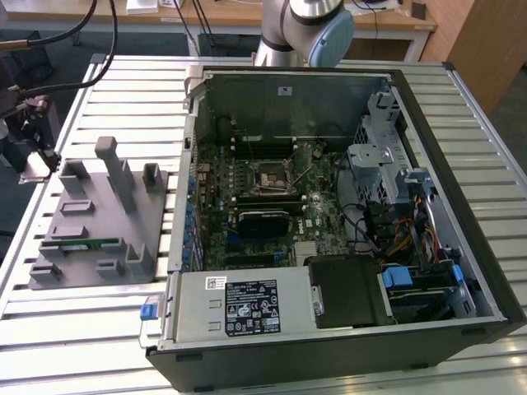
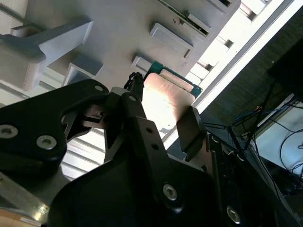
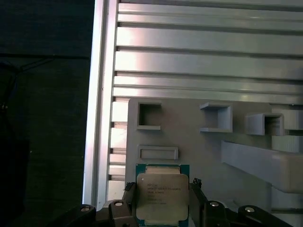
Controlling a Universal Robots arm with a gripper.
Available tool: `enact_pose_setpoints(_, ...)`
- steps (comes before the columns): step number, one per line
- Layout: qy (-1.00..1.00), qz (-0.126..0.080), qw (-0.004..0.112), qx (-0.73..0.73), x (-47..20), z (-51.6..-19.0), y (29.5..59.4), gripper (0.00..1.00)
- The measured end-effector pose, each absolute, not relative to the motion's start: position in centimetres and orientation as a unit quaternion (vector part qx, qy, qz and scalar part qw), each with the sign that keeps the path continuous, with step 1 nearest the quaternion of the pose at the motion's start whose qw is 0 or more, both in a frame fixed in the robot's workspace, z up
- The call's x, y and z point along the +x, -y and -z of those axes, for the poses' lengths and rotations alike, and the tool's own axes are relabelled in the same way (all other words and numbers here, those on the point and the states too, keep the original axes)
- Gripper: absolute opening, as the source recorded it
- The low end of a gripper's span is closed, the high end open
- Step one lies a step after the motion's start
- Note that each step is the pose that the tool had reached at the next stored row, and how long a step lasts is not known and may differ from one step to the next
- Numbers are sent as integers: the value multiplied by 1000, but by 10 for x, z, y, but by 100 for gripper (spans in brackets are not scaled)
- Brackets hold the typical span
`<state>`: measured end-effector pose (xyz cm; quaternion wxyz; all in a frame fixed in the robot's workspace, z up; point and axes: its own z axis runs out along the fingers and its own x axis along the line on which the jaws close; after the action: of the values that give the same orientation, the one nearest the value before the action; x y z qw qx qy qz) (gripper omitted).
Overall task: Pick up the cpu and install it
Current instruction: 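Pick up the cpu and move it towards the insertion slot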
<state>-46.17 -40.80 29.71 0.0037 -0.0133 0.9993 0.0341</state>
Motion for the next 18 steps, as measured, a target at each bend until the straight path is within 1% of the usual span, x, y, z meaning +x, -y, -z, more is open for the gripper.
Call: enact_pose_setpoints(18, -999, -34, 4, -13, -462, -319, 407, 53)
